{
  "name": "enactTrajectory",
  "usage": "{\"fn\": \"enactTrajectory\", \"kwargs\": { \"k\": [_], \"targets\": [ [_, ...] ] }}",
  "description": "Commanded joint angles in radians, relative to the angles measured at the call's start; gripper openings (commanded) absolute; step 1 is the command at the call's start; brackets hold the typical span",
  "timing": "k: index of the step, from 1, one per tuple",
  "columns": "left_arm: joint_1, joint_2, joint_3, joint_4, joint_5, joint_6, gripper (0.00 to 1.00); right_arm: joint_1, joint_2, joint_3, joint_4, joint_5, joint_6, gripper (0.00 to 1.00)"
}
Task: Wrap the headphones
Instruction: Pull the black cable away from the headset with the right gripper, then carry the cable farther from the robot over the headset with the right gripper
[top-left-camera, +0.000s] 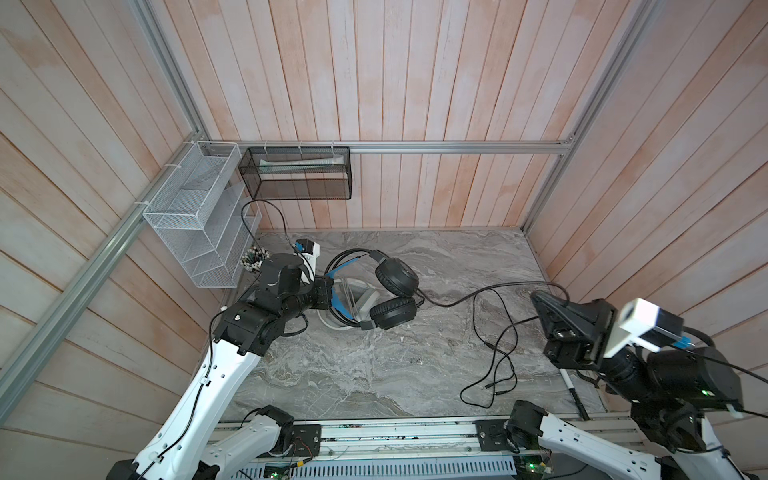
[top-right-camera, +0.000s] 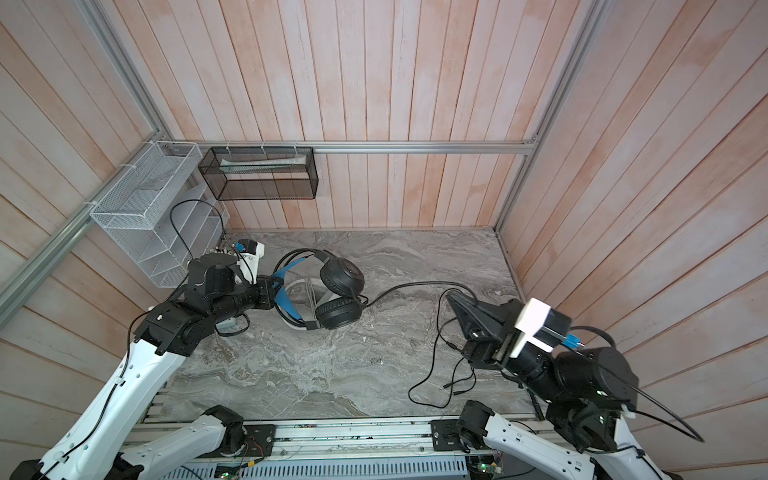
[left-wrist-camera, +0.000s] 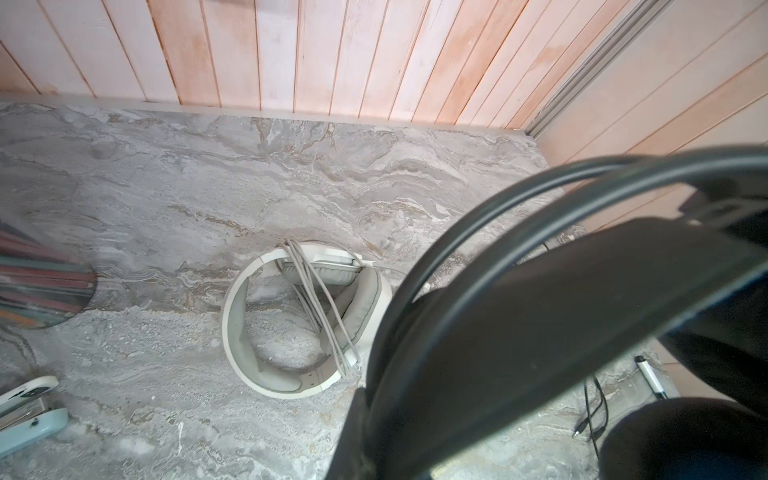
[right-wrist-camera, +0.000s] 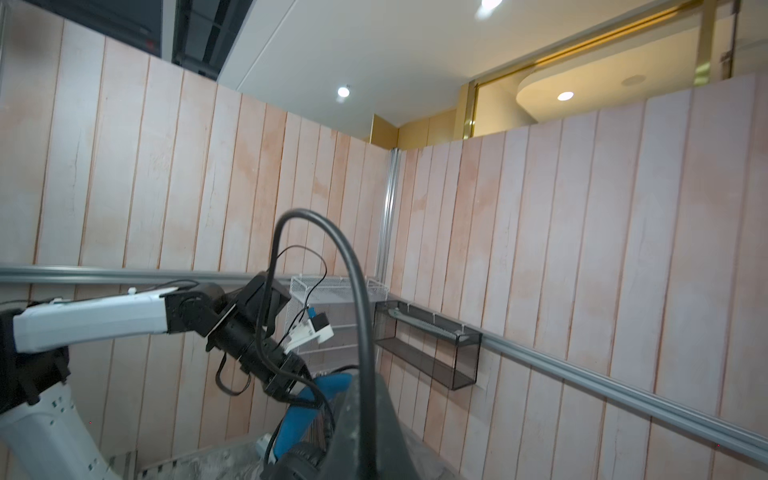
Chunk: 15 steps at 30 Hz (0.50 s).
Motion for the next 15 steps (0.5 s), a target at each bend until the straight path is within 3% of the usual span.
{"fn": "enactTrajectory", "kwargs": {
  "k": [1, 4, 8, 11, 15],
  "targets": [
    [-0.032, 0.007, 0.000, 0.097, -0.079, 0.037, 0.00, -0.005, 0.108, 0.081, -0.108, -0.062, -0.057, 0.00],
    [-0.098, -0.013, -0.050, 0.147, -0.197, 0.125, 0.00, -0.005, 0.186, 0.157, -0.129, -0.033, -0.125, 0.00],
    [-0.253, -0.065, -0.158, 0.257, -0.317, 0.255, 0.00, -0.005, 0.323, 0.269, -0.175, 0.043, -0.193, 0.00],
    [-0.322, -0.119, -0.220, 0.328, -0.346, 0.306, 0.00, -0.006, 0.399, 0.297, -0.162, 0.145, -0.236, 0.00],
    [-0.325, -0.210, -0.260, 0.378, -0.329, 0.307, 0.00, -0.049, 0.475, 0.303, -0.119, 0.259, -0.252, 0.00]
  ]
}}
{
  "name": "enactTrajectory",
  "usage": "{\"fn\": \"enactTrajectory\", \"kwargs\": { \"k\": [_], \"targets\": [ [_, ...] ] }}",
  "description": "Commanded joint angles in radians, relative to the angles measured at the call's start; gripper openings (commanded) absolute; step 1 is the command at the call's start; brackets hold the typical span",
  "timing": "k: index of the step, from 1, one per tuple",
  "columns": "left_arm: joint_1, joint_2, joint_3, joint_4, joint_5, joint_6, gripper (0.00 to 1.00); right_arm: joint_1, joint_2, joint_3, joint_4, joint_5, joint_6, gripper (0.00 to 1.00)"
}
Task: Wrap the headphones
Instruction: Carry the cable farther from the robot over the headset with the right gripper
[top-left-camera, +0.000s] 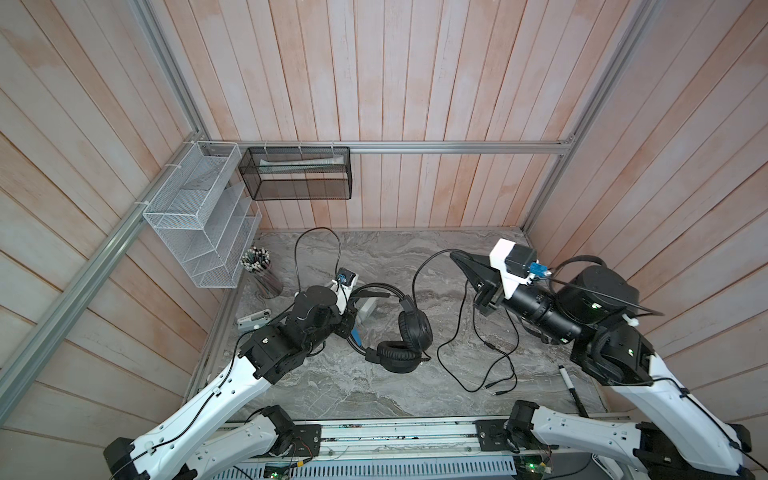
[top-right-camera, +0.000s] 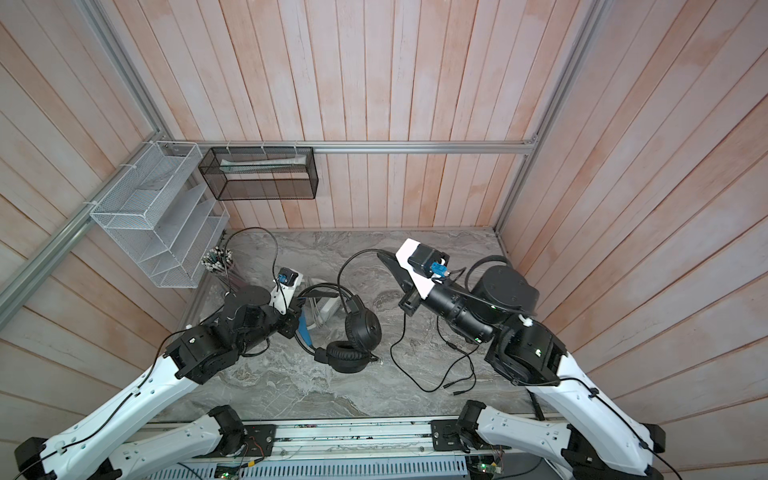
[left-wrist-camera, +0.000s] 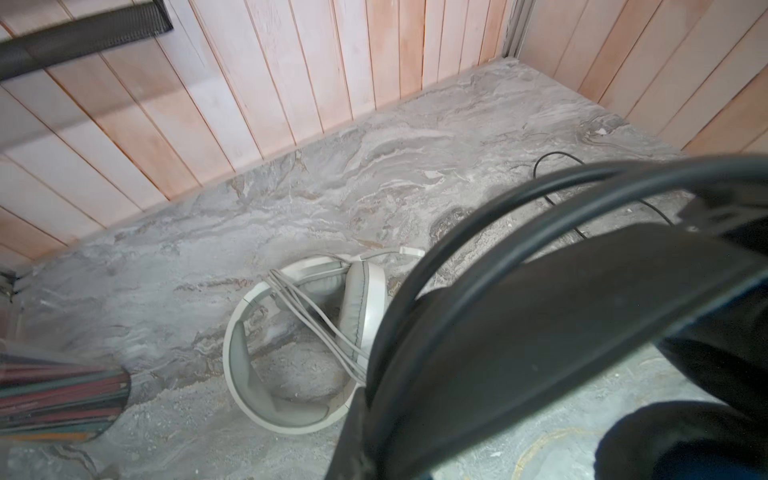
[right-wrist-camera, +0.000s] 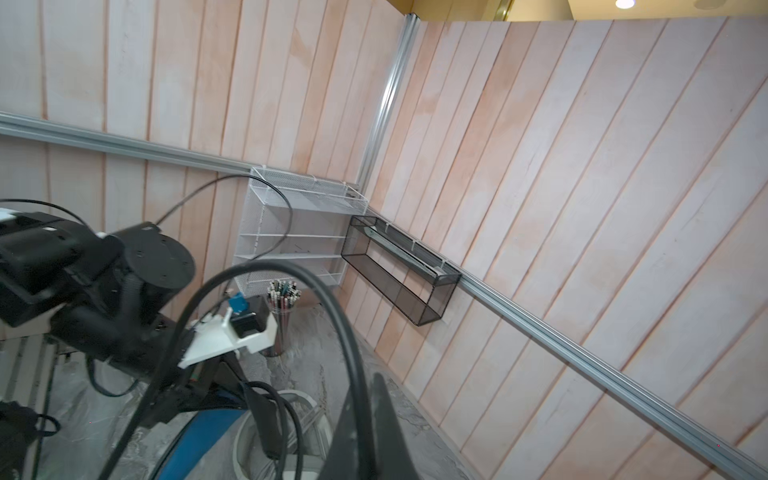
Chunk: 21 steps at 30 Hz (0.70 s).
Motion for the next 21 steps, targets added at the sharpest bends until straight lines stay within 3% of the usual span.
{"fn": "enactTrajectory", "kwargs": {
  "k": [1, 7, 14, 21],
  "targets": [
    [0.001, -0.093, 0.006, 0.171, -0.010, 0.018, 0.00, -0.047, 0.060, 0.025, 0.015, 0.108, -0.029, 0.00],
    [0.000, -0.161, 0.002, 0.165, 0.185, -0.035, 0.00, -0.131, 0.159, 0.053, 0.048, 0.064, 0.049, 0.00],
    [0.000, -0.226, 0.042, 0.148, 0.226, -0.135, 0.00, -0.232, 0.181, -0.023, 0.151, -0.034, 0.146, 0.00],
    [-0.001, -0.235, 0.047, 0.232, 0.384, -0.306, 0.00, -0.249, 0.249, -0.078, 0.170, -0.132, 0.205, 0.00]
  ]
}}
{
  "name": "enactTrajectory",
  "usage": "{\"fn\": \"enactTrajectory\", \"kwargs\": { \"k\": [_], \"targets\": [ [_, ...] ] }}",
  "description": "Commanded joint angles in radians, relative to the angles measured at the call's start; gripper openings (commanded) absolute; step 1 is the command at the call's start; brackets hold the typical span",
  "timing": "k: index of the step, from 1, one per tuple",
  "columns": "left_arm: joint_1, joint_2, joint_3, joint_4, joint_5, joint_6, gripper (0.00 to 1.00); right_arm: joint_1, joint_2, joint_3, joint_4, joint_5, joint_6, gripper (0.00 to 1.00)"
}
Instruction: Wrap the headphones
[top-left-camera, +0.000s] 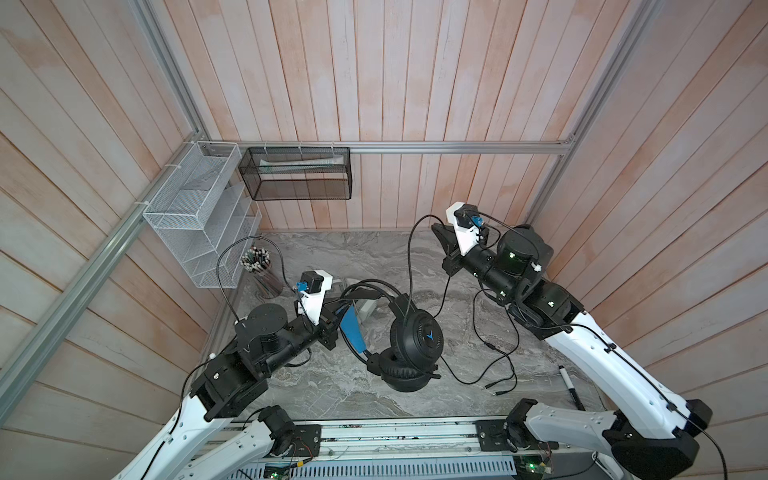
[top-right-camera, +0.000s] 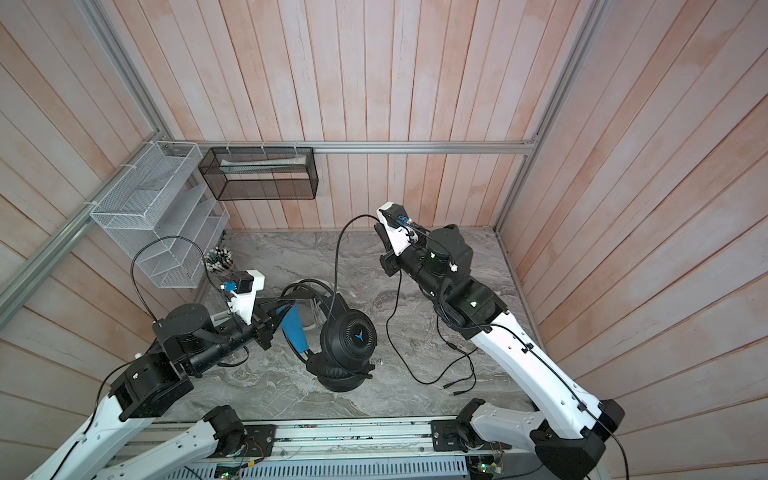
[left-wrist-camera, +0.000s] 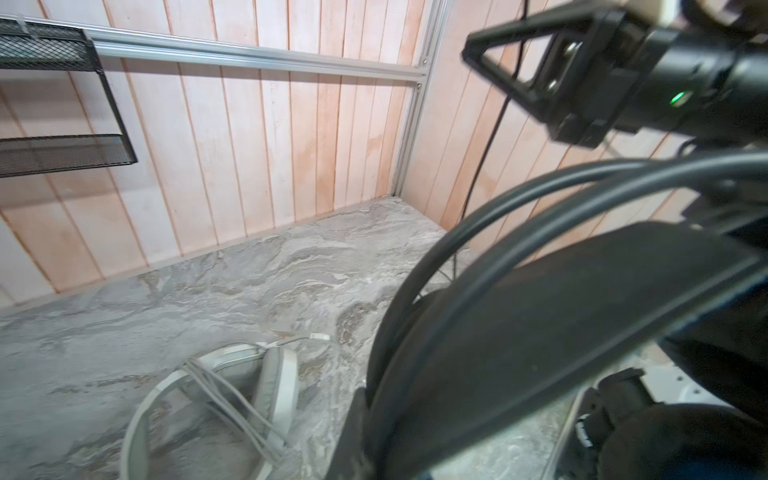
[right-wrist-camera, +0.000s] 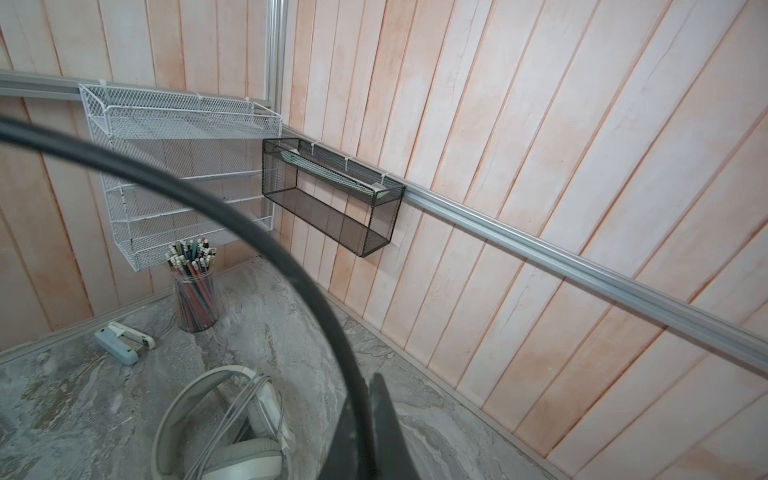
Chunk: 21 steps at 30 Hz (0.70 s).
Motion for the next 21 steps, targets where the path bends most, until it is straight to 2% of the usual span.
{"fn": "enactTrajectory", "kwargs": {
  "k": [1, 6, 8, 14, 21],
  "targets": [
    [-0.001, -0.016, 0.033, 0.135, 0.118, -0.152, 0.00, -0.005, 0.033, -0.041, 0.045, -0.077, 0.058, 0.00],
    [-0.001, -0.023, 0.057, 0.161, 0.126, -0.202, 0.00, -0.013, 0.059, -0.092, 0.077, -0.081, 0.090, 0.00],
    [-0.001, -0.035, 0.065, 0.179, 0.106, -0.217, 0.00, -0.016, 0.055, -0.161, 0.114, -0.103, 0.115, 0.00],
    [-0.001, -0.009, 0.090, 0.245, 0.071, -0.315, 0.00, -0.016, 0.075, -0.293, 0.209, -0.212, 0.203, 0.00],
    [-0.001, 0.058, 0.113, 0.296, -0.033, -0.442, 0.00, -0.009, 0.021, -0.457, 0.373, -0.334, 0.289, 0.00]
  ]
}}
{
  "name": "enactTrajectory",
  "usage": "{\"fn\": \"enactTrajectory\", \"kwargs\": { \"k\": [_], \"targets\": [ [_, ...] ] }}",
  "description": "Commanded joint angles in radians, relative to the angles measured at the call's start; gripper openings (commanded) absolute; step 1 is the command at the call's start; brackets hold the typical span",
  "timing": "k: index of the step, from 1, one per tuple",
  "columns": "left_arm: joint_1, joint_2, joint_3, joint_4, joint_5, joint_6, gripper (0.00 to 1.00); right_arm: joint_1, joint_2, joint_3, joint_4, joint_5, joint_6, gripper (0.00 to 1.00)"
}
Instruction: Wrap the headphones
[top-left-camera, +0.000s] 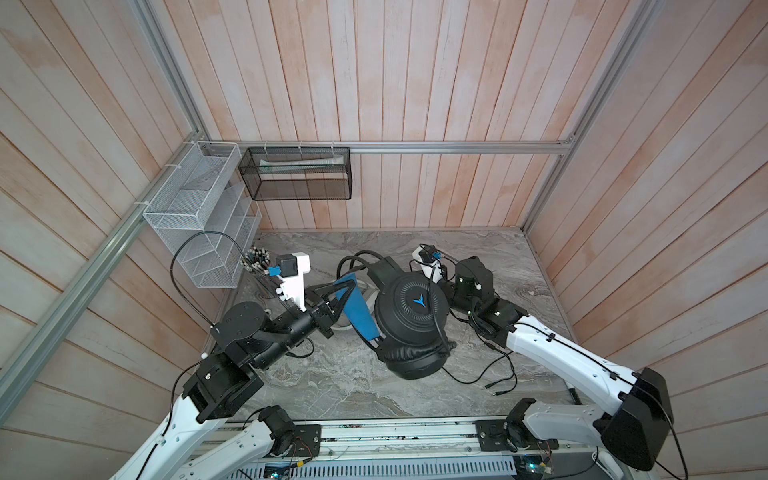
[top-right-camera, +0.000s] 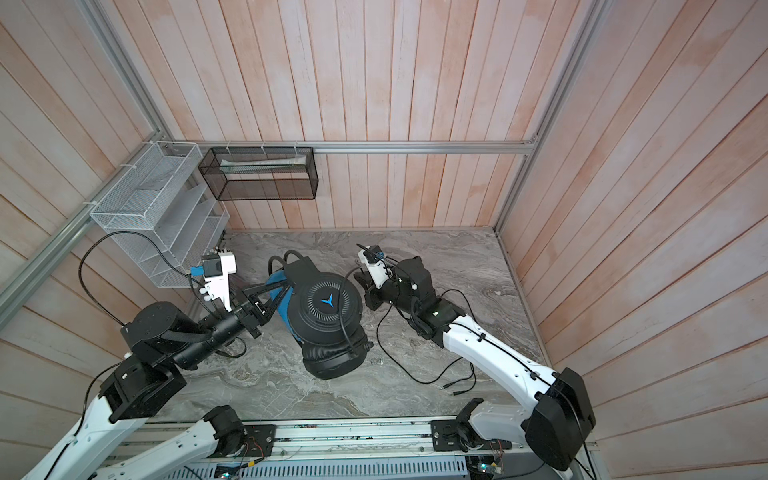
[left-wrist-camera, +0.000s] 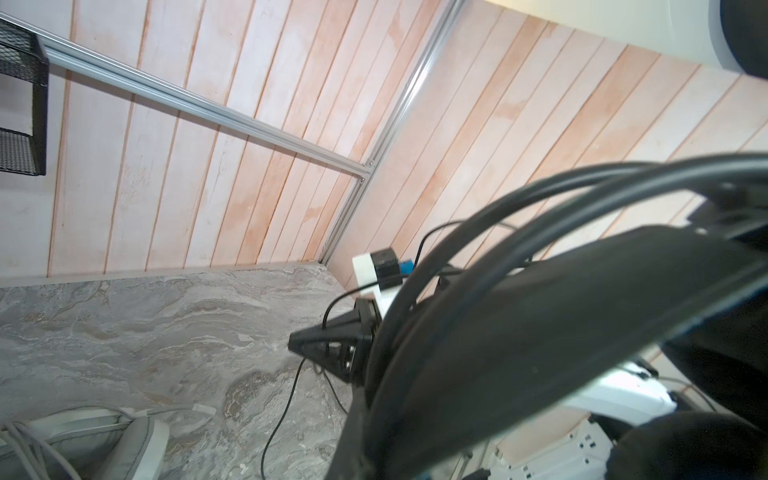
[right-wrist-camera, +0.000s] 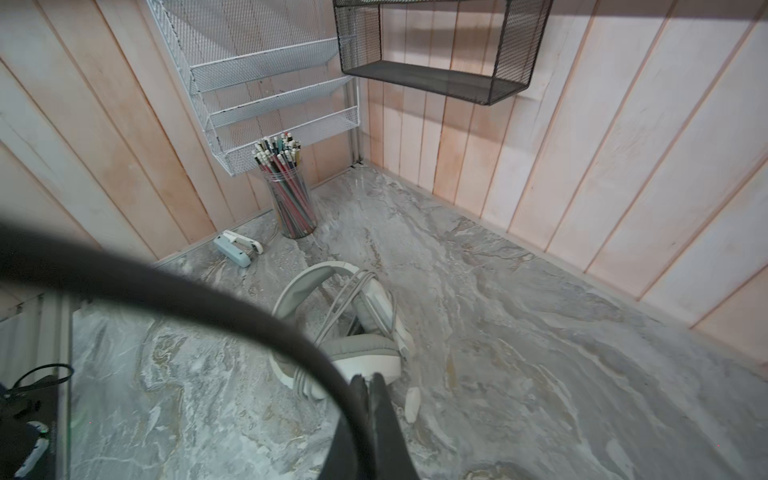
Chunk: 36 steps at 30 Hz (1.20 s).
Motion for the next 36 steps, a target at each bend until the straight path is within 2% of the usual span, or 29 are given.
{"fn": "enactTrajectory", "kwargs": {
  "k": [1, 6, 11, 15, 20, 24, 29, 31, 34, 36],
  "targets": [
    [-0.001, 0.029, 0.042, 0.111, -0.056, -0.125, 0.00, 0.003, -0.044, -0.046, 0.130, -0.087, 0.070, 0.00],
    [-0.001, 0.053, 0.039, 0.145, -0.093, -0.190, 0.00, 0.010, -0.077, -0.140, 0.206, -0.077, 0.104, 0.00],
    [-0.001, 0.038, 0.051, 0.132, -0.182, -0.214, 0.00, 0.010, -0.138, -0.247, 0.282, 0.069, 0.153, 0.00],
    [-0.001, 0.017, 0.027, 0.160, -0.235, -0.255, 0.00, 0.017, -0.093, -0.279, 0.302, -0.034, 0.211, 0.00],
    [-0.001, 0.013, 0.028, 0.136, -0.350, -0.300, 0.00, 0.096, -0.095, -0.330, 0.323, -0.010, 0.225, 0.00],
    [-0.001, 0.036, 0.063, 0.060, -0.448, -0.317, 0.00, 0.170, -0.117, -0.334, 0.263, 0.011, 0.219, 0.00],
    [0.002, 0.075, 0.114, -0.058, -0.565, -0.330, 0.00, 0.290, -0.166, -0.333, 0.151, 0.086, 0.212, 0.00],
    [0.008, 0.083, 0.133, -0.090, -0.612, -0.311, 0.00, 0.329, -0.201, -0.352, 0.106, 0.164, 0.214, 0.00],
    [0.021, 0.072, 0.149, -0.097, -0.647, -0.258, 0.00, 0.335, -0.287, -0.443, 0.102, 0.293, 0.275, 0.00],
    [0.033, 0.068, 0.160, -0.099, -0.646, -0.227, 0.00, 0.335, -0.338, -0.501, 0.106, 0.338, 0.310, 0.00]
  ]
}}
